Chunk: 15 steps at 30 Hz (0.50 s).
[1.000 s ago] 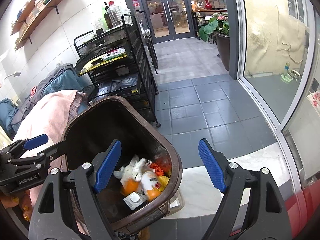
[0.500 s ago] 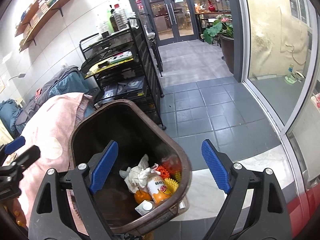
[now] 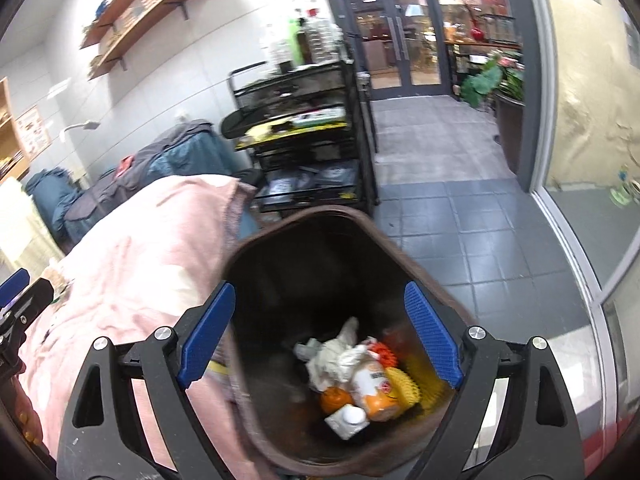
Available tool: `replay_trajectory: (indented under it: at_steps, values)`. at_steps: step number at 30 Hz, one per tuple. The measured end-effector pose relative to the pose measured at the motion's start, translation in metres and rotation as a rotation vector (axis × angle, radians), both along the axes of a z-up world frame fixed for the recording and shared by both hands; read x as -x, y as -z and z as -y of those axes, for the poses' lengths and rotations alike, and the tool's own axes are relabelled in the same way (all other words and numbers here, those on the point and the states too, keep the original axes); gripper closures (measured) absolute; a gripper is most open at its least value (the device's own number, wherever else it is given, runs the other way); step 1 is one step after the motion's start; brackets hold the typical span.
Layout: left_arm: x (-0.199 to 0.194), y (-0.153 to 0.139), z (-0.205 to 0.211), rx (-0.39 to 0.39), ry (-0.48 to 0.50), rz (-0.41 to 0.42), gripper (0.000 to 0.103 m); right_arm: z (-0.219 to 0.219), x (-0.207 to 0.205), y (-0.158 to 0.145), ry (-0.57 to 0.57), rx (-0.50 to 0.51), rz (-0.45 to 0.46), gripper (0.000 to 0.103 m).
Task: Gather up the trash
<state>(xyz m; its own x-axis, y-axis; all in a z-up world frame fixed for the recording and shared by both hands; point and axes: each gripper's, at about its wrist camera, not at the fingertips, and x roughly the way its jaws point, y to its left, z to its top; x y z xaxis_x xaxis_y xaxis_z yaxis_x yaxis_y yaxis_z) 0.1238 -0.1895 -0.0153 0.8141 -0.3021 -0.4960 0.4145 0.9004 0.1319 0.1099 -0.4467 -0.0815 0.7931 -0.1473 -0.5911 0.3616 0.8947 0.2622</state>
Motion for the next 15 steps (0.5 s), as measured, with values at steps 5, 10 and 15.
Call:
replay_trajectory:
  at_steps: [5, 10, 15]
  values:
    - [-0.002, -0.002, -0.039, 0.016, -0.088, 0.010, 0.006, -0.034, -0.016, -0.013, -0.087, 0.014, 0.026, 0.017]
    - [-0.006, -0.003, -0.082, 0.049, -0.176, 0.001, 0.006, -0.076, -0.036, -0.028, -0.200, 0.036, 0.057, 0.017]
    - [-0.009, 0.001, -0.128, 0.041, -0.276, -0.003, 0.006, -0.125, -0.056, -0.037, -0.327, 0.055, 0.064, 0.017]
